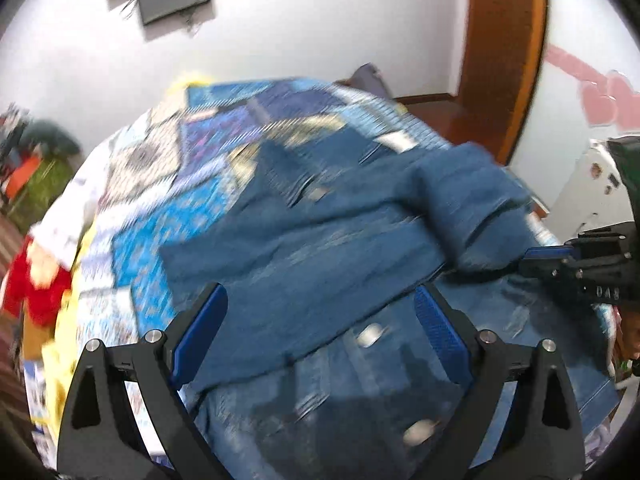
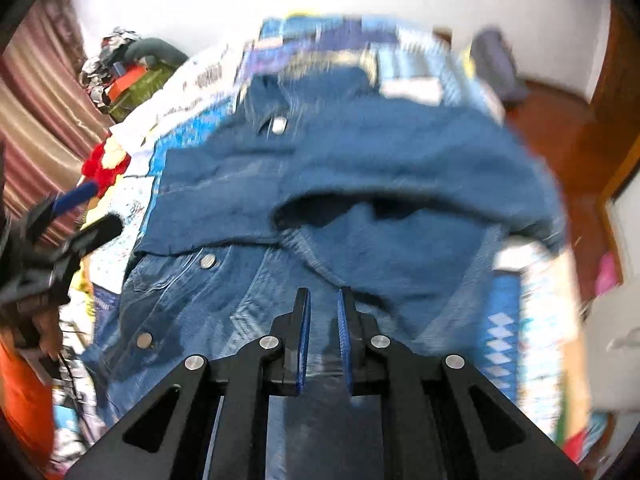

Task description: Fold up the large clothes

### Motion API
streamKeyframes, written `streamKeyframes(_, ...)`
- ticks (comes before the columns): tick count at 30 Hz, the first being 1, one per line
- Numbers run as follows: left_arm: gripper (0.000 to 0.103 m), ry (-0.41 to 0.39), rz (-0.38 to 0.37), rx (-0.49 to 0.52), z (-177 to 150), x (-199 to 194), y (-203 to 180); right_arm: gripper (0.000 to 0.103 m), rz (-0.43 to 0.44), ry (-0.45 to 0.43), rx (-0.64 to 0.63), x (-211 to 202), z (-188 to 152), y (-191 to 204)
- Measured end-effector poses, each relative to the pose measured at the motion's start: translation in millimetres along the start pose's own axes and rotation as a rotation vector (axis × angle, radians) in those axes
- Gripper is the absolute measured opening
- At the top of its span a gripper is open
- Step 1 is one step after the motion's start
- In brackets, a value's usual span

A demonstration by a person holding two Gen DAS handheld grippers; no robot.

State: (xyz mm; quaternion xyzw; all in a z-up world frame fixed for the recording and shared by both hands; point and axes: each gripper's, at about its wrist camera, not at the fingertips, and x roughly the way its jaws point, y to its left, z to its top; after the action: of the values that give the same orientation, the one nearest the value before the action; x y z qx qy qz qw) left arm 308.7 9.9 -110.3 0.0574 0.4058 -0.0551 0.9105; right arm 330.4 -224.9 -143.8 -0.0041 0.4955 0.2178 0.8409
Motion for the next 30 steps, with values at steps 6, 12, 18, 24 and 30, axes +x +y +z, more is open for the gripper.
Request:
streamKeyframes(6, 0.095, -0.013, -0.081, 0.113, 52, 17, -54, 0.010, -0.132, -0.142, 0.012, -52, -3, -36)
streamKeyframes(12, 0.095, 0.073, -0.161, 0.258, 77, 62, -121, 0.010, -0.143, -0.137, 0.156, -55, -16, -85)
streamKeyframes(18, 0.081, 0.159, -0.107, 0.440, 63, 117, -175, 0.010, -0.112, -0.065, 0.273, -30, -33, -117)
streamKeyframes(24, 0.043, 0.102, -0.024, 0.552, 52, 130, -197, 0.010, -0.109, -0.056, 0.222, -12, -22, -108)
streamKeyframes(30, 0.009, 0.022, -0.011, 0.414, 78, 104, -163, 0.010, -0.073, -0.106, 0.192, -5, 6, -93)
